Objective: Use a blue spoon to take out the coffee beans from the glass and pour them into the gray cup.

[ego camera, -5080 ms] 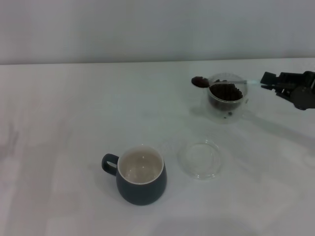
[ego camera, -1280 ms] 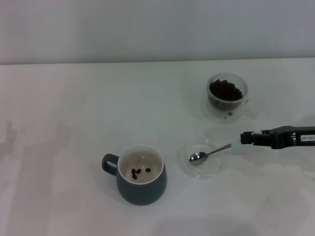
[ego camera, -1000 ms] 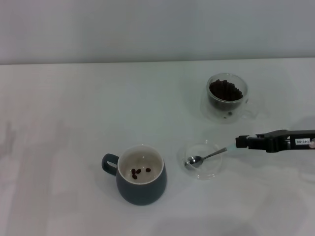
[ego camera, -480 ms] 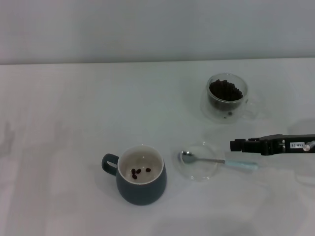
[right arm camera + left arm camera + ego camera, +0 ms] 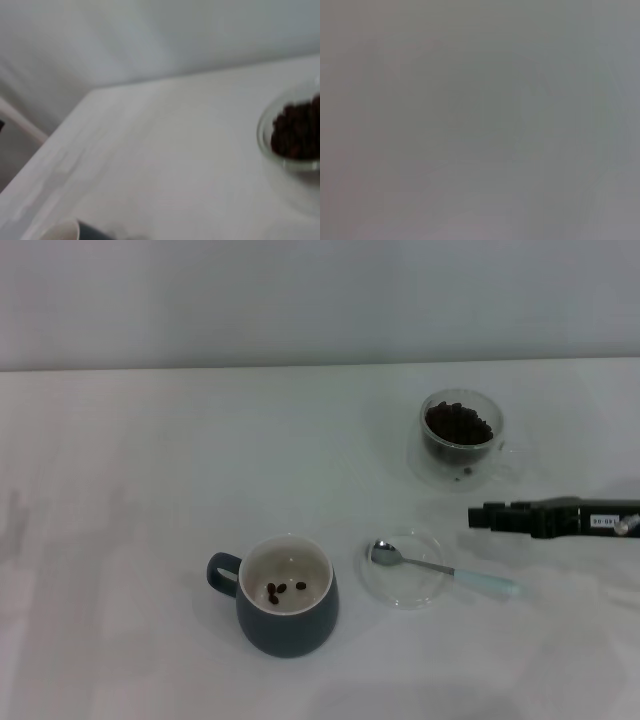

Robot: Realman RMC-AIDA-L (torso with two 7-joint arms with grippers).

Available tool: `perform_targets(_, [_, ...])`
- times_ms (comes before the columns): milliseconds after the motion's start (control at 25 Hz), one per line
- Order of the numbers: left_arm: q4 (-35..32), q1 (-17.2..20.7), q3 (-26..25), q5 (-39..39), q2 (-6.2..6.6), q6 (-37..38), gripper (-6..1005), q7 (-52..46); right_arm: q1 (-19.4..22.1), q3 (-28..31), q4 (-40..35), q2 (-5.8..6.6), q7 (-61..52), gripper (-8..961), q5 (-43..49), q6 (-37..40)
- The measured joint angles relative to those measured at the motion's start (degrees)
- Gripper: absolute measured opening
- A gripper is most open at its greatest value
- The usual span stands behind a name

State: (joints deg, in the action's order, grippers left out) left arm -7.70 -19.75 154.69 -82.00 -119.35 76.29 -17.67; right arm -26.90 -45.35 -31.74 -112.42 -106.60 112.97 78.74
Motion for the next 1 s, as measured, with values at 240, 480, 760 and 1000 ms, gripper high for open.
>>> perform_targets(240, [0.1, -0.01, 0.0, 0.0, 0.0, 0.0, 834, 0.01, 1.76, 0.18, -0.27, -0.12, 9.76, 528, -10.12, -3.7])
perform_targets(480, [0.26, -0.17, 0.02, 0.05, 0.07, -0.01, 834, 0.0, 5.71, 2.05, 0.69, -2.4, 29.9, 655, -28.34, -10.28])
perform_targets(760, [0.21, -0.51, 0.42, 0.47, 0.08, -0.31, 835, 0.27, 5.2, 3.02, 18.24, -2.79, 73.98, 877, -61.58, -8.85])
perform_targets(1000, [-0.14, -0.71, 0.52, 0.6, 0.0, -1.2, 835, 0.29, 2.06, 3.16, 28.89, -3.06, 101.18, 877, -76.37, -8.01])
